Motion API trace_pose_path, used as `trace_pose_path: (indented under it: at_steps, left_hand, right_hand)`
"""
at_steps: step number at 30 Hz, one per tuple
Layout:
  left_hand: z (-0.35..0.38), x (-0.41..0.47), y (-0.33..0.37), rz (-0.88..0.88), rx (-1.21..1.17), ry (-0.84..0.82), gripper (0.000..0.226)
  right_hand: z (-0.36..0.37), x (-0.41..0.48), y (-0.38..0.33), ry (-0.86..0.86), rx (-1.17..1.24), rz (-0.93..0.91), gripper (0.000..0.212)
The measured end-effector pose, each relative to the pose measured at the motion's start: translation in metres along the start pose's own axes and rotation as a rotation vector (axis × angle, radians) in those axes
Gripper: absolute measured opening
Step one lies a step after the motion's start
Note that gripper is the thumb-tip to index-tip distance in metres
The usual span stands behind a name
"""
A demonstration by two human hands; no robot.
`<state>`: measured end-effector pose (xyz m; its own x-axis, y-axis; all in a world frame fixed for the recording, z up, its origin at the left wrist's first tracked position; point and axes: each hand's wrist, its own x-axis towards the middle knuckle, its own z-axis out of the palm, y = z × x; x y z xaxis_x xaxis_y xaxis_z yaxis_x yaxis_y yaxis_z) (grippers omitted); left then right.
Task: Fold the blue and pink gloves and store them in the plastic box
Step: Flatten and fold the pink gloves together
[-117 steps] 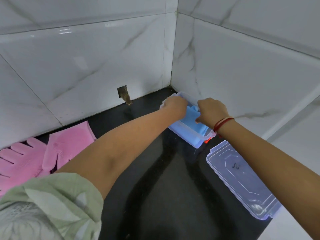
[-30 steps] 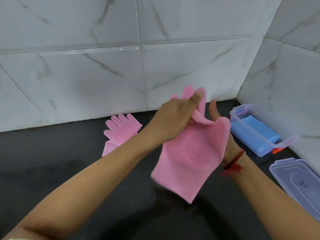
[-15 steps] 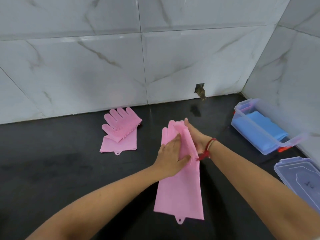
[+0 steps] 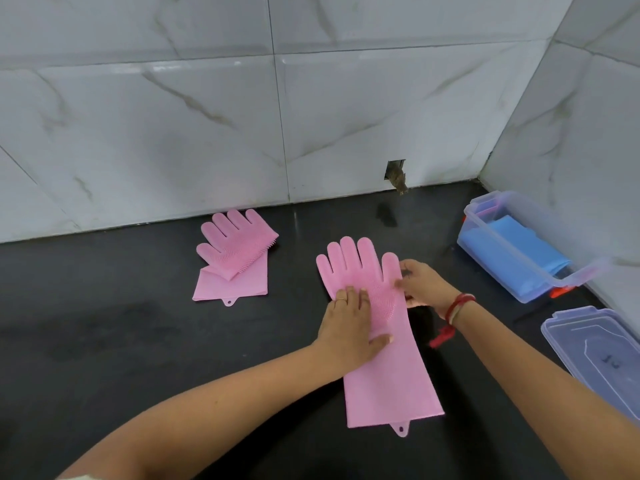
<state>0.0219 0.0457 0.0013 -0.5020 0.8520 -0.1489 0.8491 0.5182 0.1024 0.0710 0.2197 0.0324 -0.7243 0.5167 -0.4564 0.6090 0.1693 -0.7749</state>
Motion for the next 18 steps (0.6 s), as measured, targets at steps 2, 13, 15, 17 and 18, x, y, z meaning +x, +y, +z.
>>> trace_pose_path:
  at_steps: [2, 13, 15, 17, 18]
  left_hand:
    - [0.002, -0.01, 0.001, 0.018, -0.024, -0.01, 0.089]
    - [-0.024, -0.005, -0.025, 0.077, -0.019, 0.382, 0.041]
    - [-0.021, 0.002, -0.035, 0.069, -0.039, 0.317, 0.051]
    - [-0.011, 0.005, -0.044, 0.018, -0.052, 0.119, 0.063]
    - [-0.007, 0.005, -0.047, -0.007, -0.074, 0.039, 0.065]
  right_hand:
    - [0.004, -0.005, 0.005, 0.046, -0.107, -0.016, 0.038]
    - [0.065, -0.04, 0.015, 0.508, -0.706, -0.607, 0.052]
    - [0.079, -0.041, 0.019, 0.387, -0.767, -0.639, 0.056]
    - [0.088, -0.038, 0.029, 0.241, -0.802, -0.544, 0.06]
    - [0.09, -0.035, 0.034, 0.212, -0.841, -0.502, 0.062]
